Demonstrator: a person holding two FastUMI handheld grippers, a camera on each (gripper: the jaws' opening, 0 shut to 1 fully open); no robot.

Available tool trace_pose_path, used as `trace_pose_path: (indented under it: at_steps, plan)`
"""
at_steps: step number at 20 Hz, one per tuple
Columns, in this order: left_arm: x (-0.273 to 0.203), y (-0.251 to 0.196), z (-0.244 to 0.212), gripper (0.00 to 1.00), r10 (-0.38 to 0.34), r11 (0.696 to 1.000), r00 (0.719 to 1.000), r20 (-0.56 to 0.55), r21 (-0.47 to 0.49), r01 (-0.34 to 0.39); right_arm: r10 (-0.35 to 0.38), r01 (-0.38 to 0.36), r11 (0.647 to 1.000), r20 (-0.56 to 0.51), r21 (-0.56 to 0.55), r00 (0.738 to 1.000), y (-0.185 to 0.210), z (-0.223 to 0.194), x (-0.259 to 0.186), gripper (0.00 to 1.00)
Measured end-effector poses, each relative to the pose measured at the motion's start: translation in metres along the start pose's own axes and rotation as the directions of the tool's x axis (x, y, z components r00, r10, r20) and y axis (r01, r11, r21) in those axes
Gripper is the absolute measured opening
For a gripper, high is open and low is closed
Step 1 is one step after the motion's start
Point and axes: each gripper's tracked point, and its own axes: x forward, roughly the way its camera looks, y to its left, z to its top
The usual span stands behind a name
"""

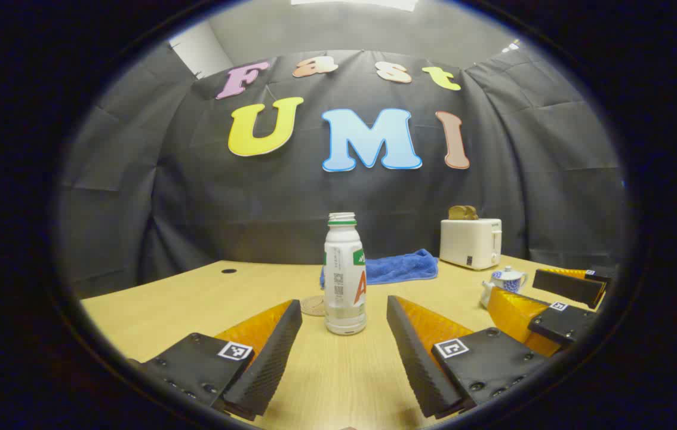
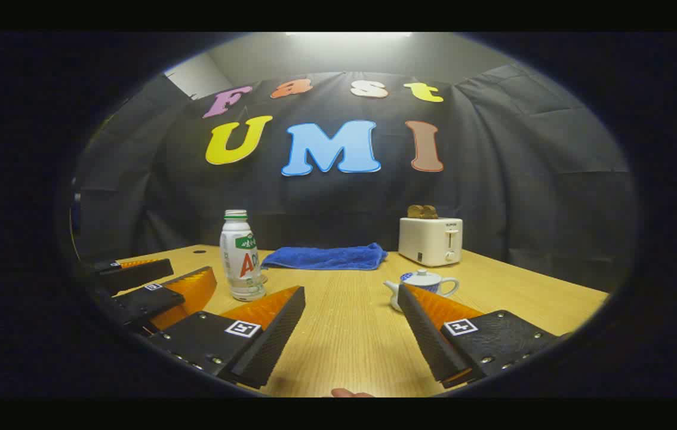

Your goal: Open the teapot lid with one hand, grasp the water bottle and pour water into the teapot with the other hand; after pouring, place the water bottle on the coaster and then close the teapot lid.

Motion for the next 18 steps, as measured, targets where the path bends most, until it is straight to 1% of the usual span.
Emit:
trace_pose_path:
  at_steps: [3,4,9,11,13,14,15,16,17,18]
  plan:
    - [-0.001,0.001,0.0,1.0,-0.001,1.0,1.0,-0.004,0.001,0.001,0.01,-0.01,1.0,-0.003,-0.003,1.0,0.0,-0.001,-0.001,0.96]
    - [0.0,0.0,-0.001,0.89,-0.002,1.0,1.0,-0.005,0.004,0.002,0.015,-0.015,1.0,-0.004,-0.004,1.0,0.0,0.0,-0.001,0.96]
    - [-0.001,0.0,0.0,0.97,-0.005,1.0,1.0,-0.007,0.005,0.005,0.017,-0.017,1.0,-0.004,-0.003,1.0,0.001,-0.001,-0.001,0.96]
    - [-0.001,-0.001,0.0,1.0,-0.017,1.0,1.0,-0.008,0.005,0.017,0.018,-0.018,1.0,-0.004,-0.003,1.0,0.001,0.0,-0.002,0.96]
    - [-0.001,-0.003,-0.001,1.0,-0.025,1.0,1.0,-0.008,0.003,0.025,0.017,-0.017,1.0,-0.005,-0.003,1.0,0.001,0.0,-0.001,0.96]
    - [-0.001,-0.005,-0.001,1.0,-0.043,0.999,0.999,-0.009,0.002,0.043,0.02,-0.02,1.0,-0.004,-0.003,1.0,0.001,0.0,-0.001,0.96]
    - [-0.001,-0.009,-0.001,0.89,-0.062,0.998,0.998,-0.01,0.004,0.062,0.037,-0.037,0.999,-0.004,-0.004,0.999,0.004,0.0,-0.001,0.96]
    - [0.0,-0.013,-0.001,1.0,-0.087,0.996,0.996,-0.012,0.002,0.088,0.072,-0.072,0.997,-0.004,-0.004,0.997,0.009,0.0,0.0,0.96]
    - [0.001,-0.017,-0.002,1.0,-0.11,0.994,0.994,-0.015,0.002,0.11,0.115,-0.115,0.993,-0.005,-0.003,0.993,0.016,-0.001,0.002,0.96]
    - [0.003,-0.017,-0.001,0.95,-0.109,0.994,0.994,-0.012,-0.001,0.109,0.138,-0.138,0.99,-0.01,0.004,0.99,0.018,-0.001,0.003,0.96]
